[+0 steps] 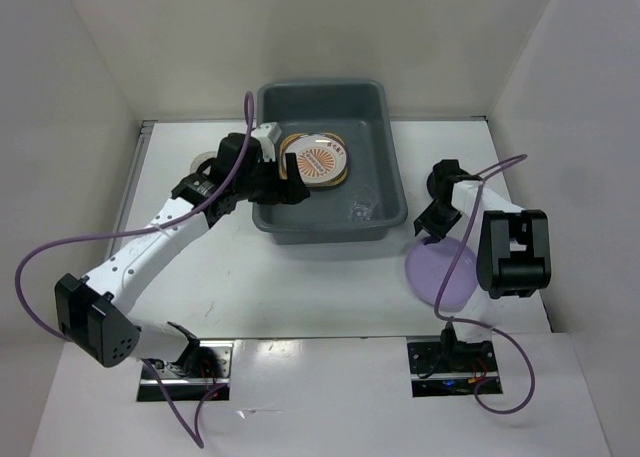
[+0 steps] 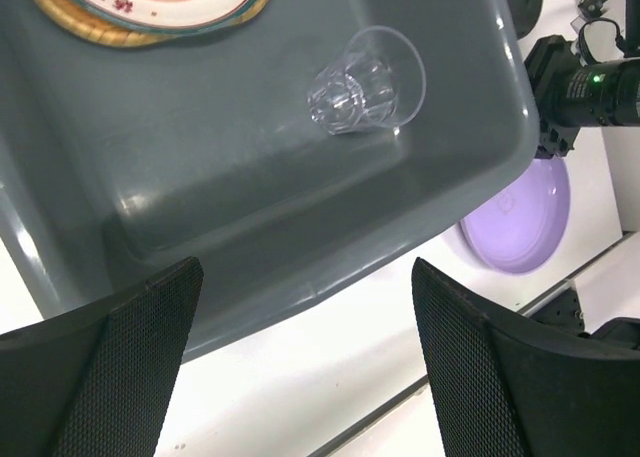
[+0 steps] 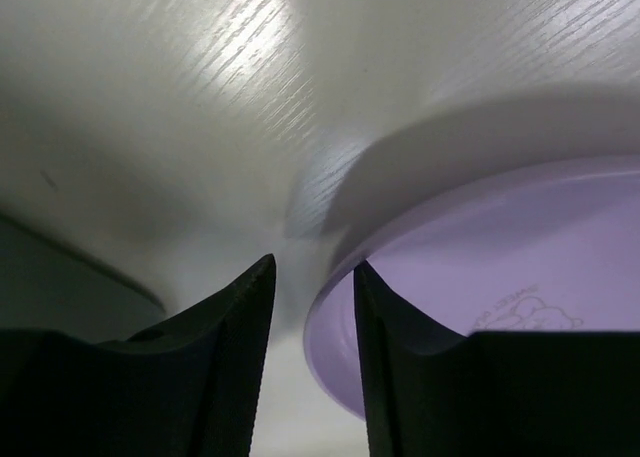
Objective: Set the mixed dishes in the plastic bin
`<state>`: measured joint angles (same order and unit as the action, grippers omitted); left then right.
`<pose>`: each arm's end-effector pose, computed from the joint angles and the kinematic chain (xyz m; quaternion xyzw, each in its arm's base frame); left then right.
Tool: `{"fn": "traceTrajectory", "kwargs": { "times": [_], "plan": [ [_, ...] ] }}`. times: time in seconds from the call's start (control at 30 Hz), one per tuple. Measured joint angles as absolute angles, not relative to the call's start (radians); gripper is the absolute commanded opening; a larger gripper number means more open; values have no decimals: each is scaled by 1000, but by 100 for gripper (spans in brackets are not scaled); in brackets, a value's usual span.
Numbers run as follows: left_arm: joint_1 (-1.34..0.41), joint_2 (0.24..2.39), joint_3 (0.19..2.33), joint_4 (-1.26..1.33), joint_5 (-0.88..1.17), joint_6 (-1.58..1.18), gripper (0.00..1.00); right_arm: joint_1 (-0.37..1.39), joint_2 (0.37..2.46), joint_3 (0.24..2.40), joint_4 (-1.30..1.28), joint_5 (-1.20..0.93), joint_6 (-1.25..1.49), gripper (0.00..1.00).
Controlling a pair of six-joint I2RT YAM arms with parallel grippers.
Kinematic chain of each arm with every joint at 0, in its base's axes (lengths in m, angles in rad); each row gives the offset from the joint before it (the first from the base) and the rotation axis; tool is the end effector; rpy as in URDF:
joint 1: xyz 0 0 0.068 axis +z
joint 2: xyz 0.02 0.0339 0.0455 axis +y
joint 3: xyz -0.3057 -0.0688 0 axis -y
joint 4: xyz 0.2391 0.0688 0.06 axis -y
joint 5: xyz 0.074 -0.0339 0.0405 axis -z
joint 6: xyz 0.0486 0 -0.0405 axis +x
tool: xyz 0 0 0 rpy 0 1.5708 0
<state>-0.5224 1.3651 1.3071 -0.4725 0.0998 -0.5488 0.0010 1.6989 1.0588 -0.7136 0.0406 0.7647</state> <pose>0.2621 -0.1565 0.3969 0.0133 0.8669 -0.2906 0.4048 0.3131 -0.0017 0.2023 0.3724 0.9215 0.0217 0.1080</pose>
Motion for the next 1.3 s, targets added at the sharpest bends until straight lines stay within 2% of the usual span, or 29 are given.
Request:
{"fn": "traceTrajectory", "kwargs": {
  "times": [0.13,0.27,0.3,0.57,0.8,1.03,1.3],
  "plan": [
    [-522,1357,1301,-478,89,-549,92,2,1727,1059,-709,43,773,34],
    [-522,1346,1301,-478,80,-549,92,2,1726,1061,-721,48,777,11],
    [-522,1344,1301,-478,78,-549,92,2,1725,1062,-731,51,771,1],
    [-522,1343,1288,-479,75,-549,92,7,1685,1073,-779,118,760,0],
    [-522,1343,1284,-478,73,-549,92,7,1514,1153,-894,237,750,0],
    [-522,1343,1266,-473,2,-549,92,35,1485,1527,-940,324,670,0],
    [-481,1344,1244,-467,-53,-550,92,279,1674,2036,-897,318,488,0]
  ]
}}
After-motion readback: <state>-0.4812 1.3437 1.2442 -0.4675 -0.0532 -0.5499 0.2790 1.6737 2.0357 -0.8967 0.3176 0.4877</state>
